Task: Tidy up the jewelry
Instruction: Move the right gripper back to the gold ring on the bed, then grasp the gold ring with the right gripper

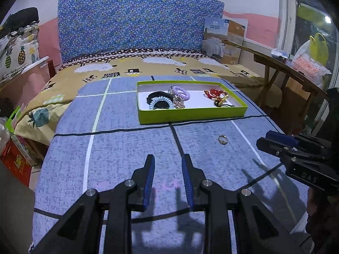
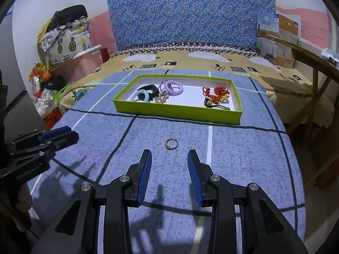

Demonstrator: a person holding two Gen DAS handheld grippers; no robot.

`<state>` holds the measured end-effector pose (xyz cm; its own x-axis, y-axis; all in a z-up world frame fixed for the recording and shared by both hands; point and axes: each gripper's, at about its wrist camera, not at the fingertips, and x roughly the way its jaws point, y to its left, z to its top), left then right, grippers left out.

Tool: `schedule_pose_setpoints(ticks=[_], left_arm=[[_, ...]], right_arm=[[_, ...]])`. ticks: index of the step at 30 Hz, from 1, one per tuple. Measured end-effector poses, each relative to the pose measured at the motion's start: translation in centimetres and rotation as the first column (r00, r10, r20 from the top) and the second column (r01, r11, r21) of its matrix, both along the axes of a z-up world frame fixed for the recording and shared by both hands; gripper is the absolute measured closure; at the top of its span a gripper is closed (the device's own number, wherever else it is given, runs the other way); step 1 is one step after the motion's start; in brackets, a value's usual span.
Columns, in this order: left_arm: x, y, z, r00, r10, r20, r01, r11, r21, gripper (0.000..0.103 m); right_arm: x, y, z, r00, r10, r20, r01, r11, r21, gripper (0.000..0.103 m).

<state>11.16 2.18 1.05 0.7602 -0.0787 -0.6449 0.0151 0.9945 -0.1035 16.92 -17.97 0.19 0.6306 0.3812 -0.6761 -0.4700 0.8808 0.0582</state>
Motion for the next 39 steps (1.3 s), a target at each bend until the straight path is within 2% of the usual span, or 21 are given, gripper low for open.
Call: schedule_pose_setpoints(ticks=[8, 19, 22, 25, 33, 39], left_arm=[[0.6, 1.6, -0.7, 1.0, -0.004, -0.014, 0.004, 1.0, -0.014, 0.071], [1.2, 3.4, -1.8, 0.999, 0.021, -0.034, -0.022, 0.999, -0.036, 0.07], [1.3, 3.6, -1.9, 0.999, 0.021, -0.036, -0.022, 0.999, -0.044, 0.07], [1.5, 3.8, -2.0, 0.999, 0.022, -0.037, -0.023, 0.999, -0.049, 0.07], [2.2, 3.5, -1.9, 0.999, 0.005, -0.036, -0.007, 0.998, -0.06, 0.07], [3.6, 2.8, -0.8, 0.999, -0.029, -0.016, 0.028, 0.998, -0.056, 0.07]], right_arm=[[2.8, 1.5, -2.1, 0.998, 0.025, -0.065, -0.028, 0.999, -0.04, 0.067], [5.6, 3.5, -4.1, 0.991, 0.047, -0.121, -0.06, 0.993, -0.103, 0.067], [5.8, 3.5, -4.0, 0.991, 0.048, -0.122, -0.061, 0.993, -0.099, 0.067], [6.0, 3.6, -4.0, 0.992, 0.043, -0.119, -0.056, 0.992, -0.111, 0.081], [5.8, 3.6, -3.5, 0.992, 0.062, -0.111, -0.072, 0.993, -0.089, 0.081], [6.0, 3.7, -1.2, 0.995, 0.075, -0.058, -0.078, 0.996, -0.048, 0.081]])
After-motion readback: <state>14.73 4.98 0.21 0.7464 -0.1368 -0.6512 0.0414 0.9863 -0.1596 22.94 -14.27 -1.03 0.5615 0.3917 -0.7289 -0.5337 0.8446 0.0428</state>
